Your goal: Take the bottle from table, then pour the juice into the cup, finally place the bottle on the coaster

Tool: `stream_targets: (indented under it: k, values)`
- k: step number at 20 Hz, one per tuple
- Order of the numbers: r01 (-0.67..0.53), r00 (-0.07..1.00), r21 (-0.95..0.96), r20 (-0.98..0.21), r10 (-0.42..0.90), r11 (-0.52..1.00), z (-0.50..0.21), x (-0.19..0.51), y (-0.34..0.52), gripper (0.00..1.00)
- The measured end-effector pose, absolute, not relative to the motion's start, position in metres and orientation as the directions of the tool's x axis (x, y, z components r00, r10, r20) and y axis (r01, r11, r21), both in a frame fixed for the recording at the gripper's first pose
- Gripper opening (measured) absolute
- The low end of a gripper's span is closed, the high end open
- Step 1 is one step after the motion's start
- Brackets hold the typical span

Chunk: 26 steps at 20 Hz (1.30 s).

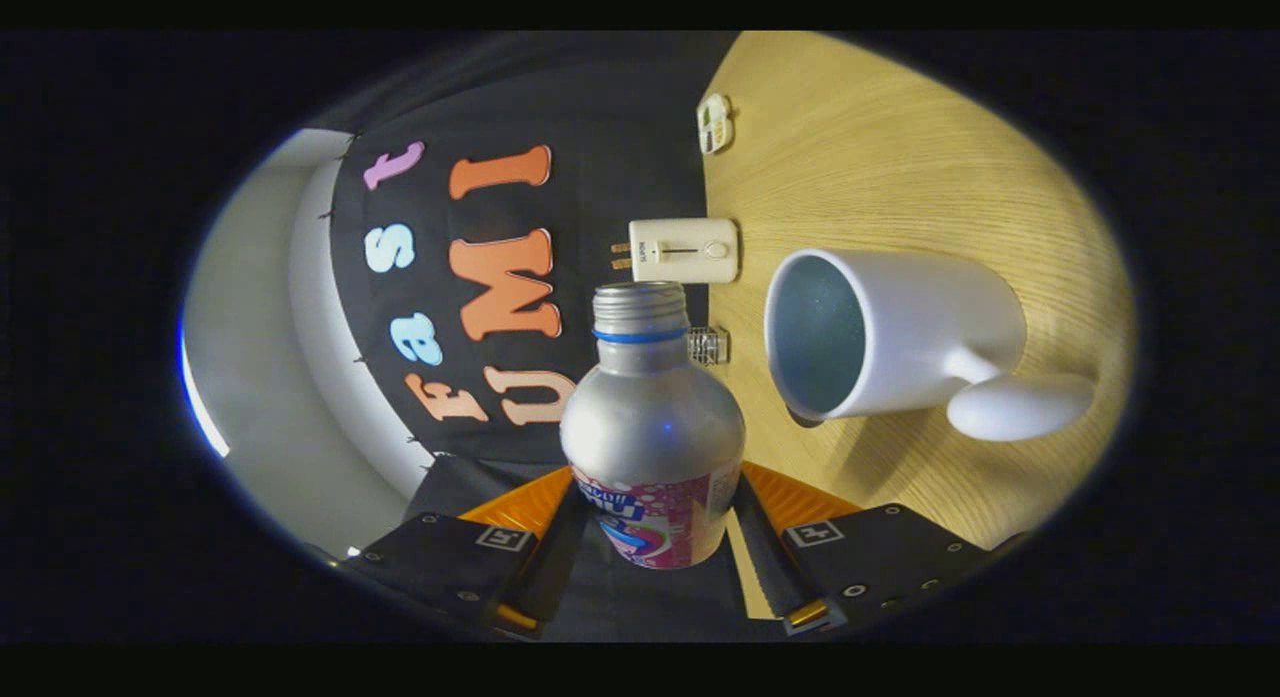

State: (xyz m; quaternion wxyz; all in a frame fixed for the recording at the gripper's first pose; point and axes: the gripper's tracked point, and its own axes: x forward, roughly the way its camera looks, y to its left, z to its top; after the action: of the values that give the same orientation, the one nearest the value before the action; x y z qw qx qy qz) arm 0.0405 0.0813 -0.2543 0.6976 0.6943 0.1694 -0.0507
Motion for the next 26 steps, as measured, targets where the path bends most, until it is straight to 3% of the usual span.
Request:
stream_targets:
  k: [3, 15, 26]
  values:
    - [0.296, 0.924, 0.936, -0.331, 0.190, 0.191, -0.253, 0.040, 0.089, 0.77]
    - [0.191, 0.928, 0.654, -0.364, 0.084, 0.732, -0.225, 0.048, 0.051, 0.77]
    - [0.108, 0.940, 0.383, -0.339, 0.030, 0.918, -0.203, 0.091, 0.043, 0.77]
